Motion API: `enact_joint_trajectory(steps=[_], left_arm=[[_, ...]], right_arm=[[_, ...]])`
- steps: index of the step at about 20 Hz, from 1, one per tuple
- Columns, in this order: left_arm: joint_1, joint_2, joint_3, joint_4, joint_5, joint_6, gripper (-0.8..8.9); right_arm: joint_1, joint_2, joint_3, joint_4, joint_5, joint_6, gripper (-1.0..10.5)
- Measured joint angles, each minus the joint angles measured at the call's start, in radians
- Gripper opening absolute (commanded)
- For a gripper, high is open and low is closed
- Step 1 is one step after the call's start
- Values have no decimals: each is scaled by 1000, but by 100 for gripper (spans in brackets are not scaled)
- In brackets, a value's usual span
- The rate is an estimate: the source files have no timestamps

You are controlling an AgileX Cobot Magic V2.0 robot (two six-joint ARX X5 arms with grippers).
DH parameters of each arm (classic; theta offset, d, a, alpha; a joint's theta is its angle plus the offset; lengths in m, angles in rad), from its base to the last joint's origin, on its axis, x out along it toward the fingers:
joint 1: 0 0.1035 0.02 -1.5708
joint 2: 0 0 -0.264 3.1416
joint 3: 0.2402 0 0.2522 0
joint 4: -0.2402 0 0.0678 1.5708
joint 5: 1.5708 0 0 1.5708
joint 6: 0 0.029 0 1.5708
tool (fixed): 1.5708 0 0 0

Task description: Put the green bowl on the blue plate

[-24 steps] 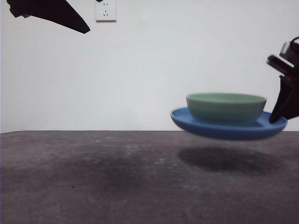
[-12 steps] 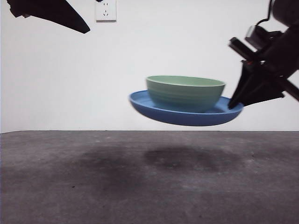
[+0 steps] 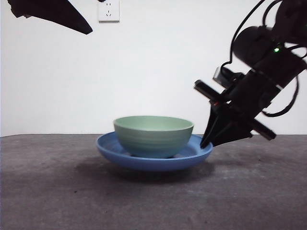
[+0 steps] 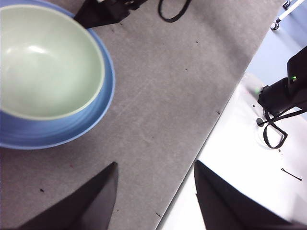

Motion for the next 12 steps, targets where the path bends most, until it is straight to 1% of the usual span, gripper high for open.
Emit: enact_joint_trajectory(steps=[6, 9, 10, 12], left_arm=[[0, 0, 0, 0, 0, 0, 249], [0, 0, 0, 0, 0, 0, 249], [0, 0, 0, 0, 0, 0, 249], [0, 0, 0, -1, 0, 0, 249]], right_arm=[[19, 62, 35, 0, 38, 6, 10], [19, 62, 36, -1, 40, 7, 11], [19, 62, 36, -1, 40, 7, 26], [20, 62, 36, 0, 38, 7, 128]])
